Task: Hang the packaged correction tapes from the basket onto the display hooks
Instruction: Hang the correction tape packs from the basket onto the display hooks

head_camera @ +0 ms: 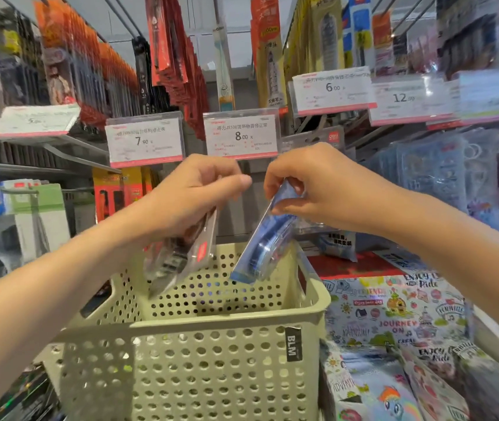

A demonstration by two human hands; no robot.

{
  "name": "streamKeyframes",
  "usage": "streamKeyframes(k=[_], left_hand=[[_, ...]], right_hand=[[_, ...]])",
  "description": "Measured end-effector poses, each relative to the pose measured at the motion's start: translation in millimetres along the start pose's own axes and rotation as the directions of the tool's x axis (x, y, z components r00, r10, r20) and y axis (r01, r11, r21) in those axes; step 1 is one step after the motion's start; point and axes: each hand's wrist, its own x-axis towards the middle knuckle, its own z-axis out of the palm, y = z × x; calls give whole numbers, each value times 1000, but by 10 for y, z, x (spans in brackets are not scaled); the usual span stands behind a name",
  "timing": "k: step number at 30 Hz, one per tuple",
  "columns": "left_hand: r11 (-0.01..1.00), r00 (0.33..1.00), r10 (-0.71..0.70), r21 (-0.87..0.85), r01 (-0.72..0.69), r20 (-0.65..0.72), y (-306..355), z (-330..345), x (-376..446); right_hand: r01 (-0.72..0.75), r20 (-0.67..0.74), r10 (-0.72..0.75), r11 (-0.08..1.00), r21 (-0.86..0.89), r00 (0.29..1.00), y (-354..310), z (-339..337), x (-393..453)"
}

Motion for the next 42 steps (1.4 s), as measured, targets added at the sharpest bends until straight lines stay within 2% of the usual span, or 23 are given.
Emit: streamKeyframes(k=[3,7,11,14,16,18,19,21,24,26,29,31,34,38,42], left_hand=[[989,995,-10,148,-4,99,104,54,59],[981,974,-48,193,5,221,194,120,79],[986,982,-82,157,55,168,194,155,90],[991,994,-85,111,77,66,178,150,96],[995,995,-95,27,94,30,144,122,86],[993,995,-97,-68,95,-16,122,84,67],[989,994,-101,-113,96,-31,131,79,55],[975,994,-103,-200,96,-25,168,100,43],[955,993,-115,-274,111,3,192,162,68],[947,994,-110,-305,100,-16,226,195,84],[930,993,-115,-354,97,-29,266,253,127],[921,991,-132,-370,120,-9,267,302,155],[916,989,-128,-373,149,80,252,343,181],[910,976,-160,-362,203,146,162,331,297],[893,977,-192,-396,213,93,219,322,488]], right_hand=[[6,-40,-5,1000,21,999,9,-53,-11],[26,-74,-22,998,61,997,-6,-90,-28],[47,-120,-35,994,98,992,-13,-51,-60],[30,-243,16,982,185,970,1,40,-149],[8,-404,118,956,295,907,-18,148,-271],[-22,-539,300,887,462,787,-63,268,-413],[-32,-551,400,828,559,732,-85,325,-474],[-61,-464,566,676,734,681,-135,394,-558],[-135,-220,684,426,895,695,-170,444,-595],[-133,-102,694,277,952,713,-153,446,-587],[-129,52,627,78,989,777,-149,398,-592],[-144,94,570,43,989,816,-153,369,-623],[-127,70,521,73,989,850,-100,350,-738],[-110,47,525,88,990,850,-4,294,-910],[-120,30,546,130,984,837,112,257,-1014]])
